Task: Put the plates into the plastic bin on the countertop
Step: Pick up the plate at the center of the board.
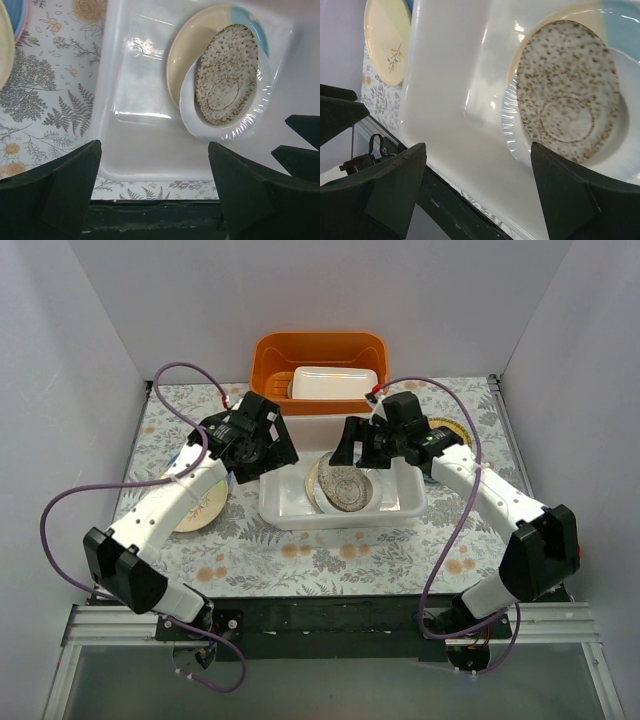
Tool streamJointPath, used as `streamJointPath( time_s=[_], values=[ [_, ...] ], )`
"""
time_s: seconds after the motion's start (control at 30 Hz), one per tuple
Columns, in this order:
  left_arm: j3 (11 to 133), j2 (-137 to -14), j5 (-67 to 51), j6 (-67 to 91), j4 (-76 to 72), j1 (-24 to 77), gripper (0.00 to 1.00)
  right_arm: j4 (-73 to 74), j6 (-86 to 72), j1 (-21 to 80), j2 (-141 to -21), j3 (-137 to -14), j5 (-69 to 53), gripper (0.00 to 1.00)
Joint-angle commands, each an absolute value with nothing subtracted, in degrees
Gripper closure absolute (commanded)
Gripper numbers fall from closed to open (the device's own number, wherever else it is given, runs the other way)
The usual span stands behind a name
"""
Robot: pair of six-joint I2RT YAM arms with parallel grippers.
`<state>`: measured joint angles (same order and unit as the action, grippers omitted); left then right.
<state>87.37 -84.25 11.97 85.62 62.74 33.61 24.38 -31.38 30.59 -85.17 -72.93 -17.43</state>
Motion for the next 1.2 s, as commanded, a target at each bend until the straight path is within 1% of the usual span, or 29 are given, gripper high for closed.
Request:
streamJointPath(
  time_s=[0.0,0.3,0.4,0.6,0.73,0.9,1.17],
  values=[
    [83.68,-78.24,11.17,84.73,63.02,30.86,0.12,22.76,-33.31,36.11,-89.11,-79.79,-14.42,0.08],
    [74.81,-70.67,6.68,82.45,61.09,22.77,0.09,25.40,-33.75,43.67,-96.15,-89.55,-12.04,0.08],
    [73.04,-68.82,4.84,81.48,60.38,19.78,0.09,26.01,-33.84,45.34,-97.47,-91.49,-11.52,0.08],
    [67.33,-66.62,-1.91,78.84,57.92,12.67,0.09,26.45,-33.66,45.97,-97.38,-91.49,-10.81,0.08],
    [61.98,-64.78,-8.43,77.43,54.85,5.21,0.09,26.37,-33.31,46.05,-96.42,-90.27,-10.55,0.08],
    [58.19,-63.63,-16.93,74.27,53.00,-3.24,0.09,26.37,-33.22,45.97,-96.24,-90.44,-10.63,0.08],
    [51.77,-62.58,-30.66,69.09,49.75,-21.43,0.09,26.28,-33.22,46.05,-96.42,-90.44,-11.07,0.08]
  ],
)
